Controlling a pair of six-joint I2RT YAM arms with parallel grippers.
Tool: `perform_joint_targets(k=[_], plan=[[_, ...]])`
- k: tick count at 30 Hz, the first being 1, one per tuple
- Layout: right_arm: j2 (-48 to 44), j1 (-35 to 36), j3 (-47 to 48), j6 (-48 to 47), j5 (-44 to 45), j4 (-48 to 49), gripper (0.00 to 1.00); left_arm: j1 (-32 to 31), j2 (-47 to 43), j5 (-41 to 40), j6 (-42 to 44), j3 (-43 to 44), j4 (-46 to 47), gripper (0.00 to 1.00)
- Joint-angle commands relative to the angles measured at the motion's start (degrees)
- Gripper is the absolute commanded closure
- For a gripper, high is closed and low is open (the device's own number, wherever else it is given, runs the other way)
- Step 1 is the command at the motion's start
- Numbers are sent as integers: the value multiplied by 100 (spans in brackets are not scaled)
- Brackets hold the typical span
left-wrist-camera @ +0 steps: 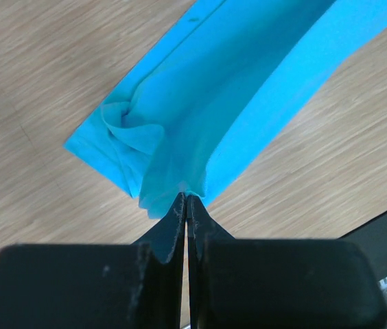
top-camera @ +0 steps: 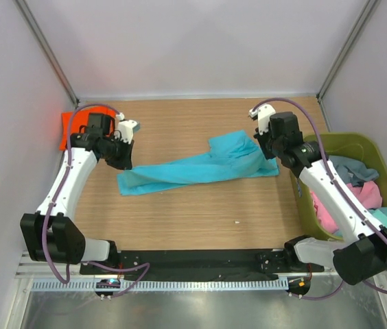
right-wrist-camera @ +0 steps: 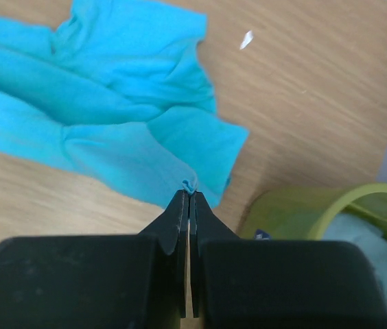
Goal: Fold and stack the t-shirts
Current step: Flatten the tshirt out
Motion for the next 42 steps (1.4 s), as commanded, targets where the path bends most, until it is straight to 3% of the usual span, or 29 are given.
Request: perform_joint_targets(k=[1, 10, 14, 26, 29, 31, 34, 37, 42], plan=[[-219, -32, -217, 276, -659, -209, 99, 32, -237, 119, -70, 41, 115, 100], [-299, -15, -964, 593, -2231, -692, 99, 23, -184, -57, -132, 6, 168, 100], [121, 38, -878, 251, -2549, -569, 99, 58, -61, -127, -132, 49, 203, 100], [1459, 161, 678, -2333, -1803, -754, 97, 111, 18, -109, -184, -12, 247, 100], [1573, 187, 679, -2851, -1645, -736, 86, 111, 9, -101, -211, -82, 273, 100], [1539, 240, 539, -3158, -1216, -570, 66, 119, 9, -101, -211, -100, 282, 100], [1276, 319, 293, -3239, -270, 202, 49, 119, 9, -110, -202, -100, 308, 100], [1135, 398, 431, -2951, 209, 609, 41, 128, 0, -83, -220, -117, 335, 100], [1196, 626, 557, -2344, -27, -455, 42, 137, 88, 22, -281, -214, 458, 100]])
